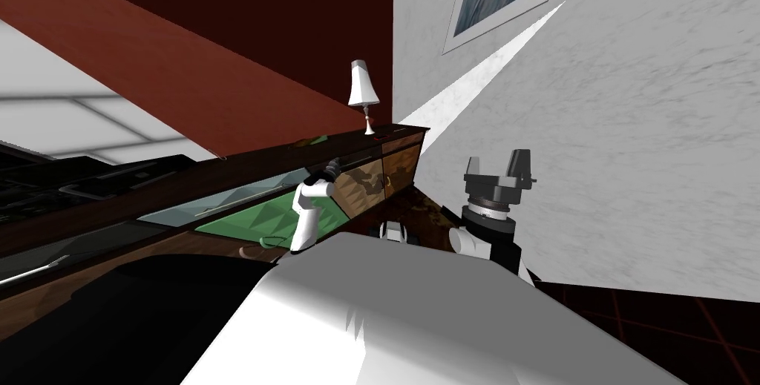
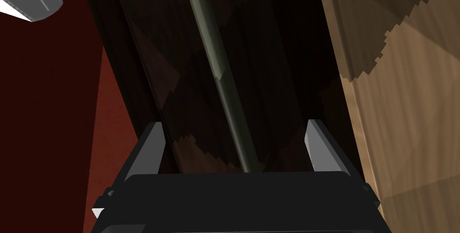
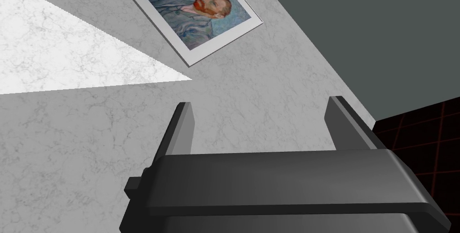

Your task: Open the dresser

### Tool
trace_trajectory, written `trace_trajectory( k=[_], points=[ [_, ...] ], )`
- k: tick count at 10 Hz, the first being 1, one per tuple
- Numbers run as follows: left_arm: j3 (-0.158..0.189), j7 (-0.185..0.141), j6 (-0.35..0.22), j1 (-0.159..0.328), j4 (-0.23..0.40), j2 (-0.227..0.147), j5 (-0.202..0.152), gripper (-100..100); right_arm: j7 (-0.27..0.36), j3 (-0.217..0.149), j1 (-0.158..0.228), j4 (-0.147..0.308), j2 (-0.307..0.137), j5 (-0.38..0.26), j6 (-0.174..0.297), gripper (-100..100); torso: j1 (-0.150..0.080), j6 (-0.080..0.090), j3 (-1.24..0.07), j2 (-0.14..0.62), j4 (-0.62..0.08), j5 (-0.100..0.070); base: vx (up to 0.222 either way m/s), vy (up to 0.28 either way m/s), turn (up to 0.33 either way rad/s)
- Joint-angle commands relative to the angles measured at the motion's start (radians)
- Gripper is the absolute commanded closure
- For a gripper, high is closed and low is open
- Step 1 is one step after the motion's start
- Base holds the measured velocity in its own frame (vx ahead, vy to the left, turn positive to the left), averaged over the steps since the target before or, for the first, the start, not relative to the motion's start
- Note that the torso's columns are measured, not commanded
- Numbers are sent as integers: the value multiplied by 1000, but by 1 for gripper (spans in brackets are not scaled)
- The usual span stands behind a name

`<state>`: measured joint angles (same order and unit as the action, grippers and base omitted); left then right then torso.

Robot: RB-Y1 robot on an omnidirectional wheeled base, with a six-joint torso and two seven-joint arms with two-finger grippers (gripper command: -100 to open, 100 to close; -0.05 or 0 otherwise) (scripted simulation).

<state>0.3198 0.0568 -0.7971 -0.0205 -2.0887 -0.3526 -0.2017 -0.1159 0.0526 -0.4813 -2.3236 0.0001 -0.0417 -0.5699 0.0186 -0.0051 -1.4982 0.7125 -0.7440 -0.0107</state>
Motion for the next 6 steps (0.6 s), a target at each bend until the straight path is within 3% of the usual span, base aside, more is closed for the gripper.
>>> trace_trajectory(
  k=[1, 6],
  points=[
    [27, 3, 12, 36, 11, -15, 23, -100, 0, 0, 0, 0, 0, 0, 0, 0, 0, 4, -1, -1, 0, -1, -8, 5, -4],
    [27, 3, 12, 36, 11, -15, 23, -100, 0, 0, 0, 0, 0, 0, 0, 0, 1, 3, 0, -2, 1, 2, -5, 5, -4]
  ],
)
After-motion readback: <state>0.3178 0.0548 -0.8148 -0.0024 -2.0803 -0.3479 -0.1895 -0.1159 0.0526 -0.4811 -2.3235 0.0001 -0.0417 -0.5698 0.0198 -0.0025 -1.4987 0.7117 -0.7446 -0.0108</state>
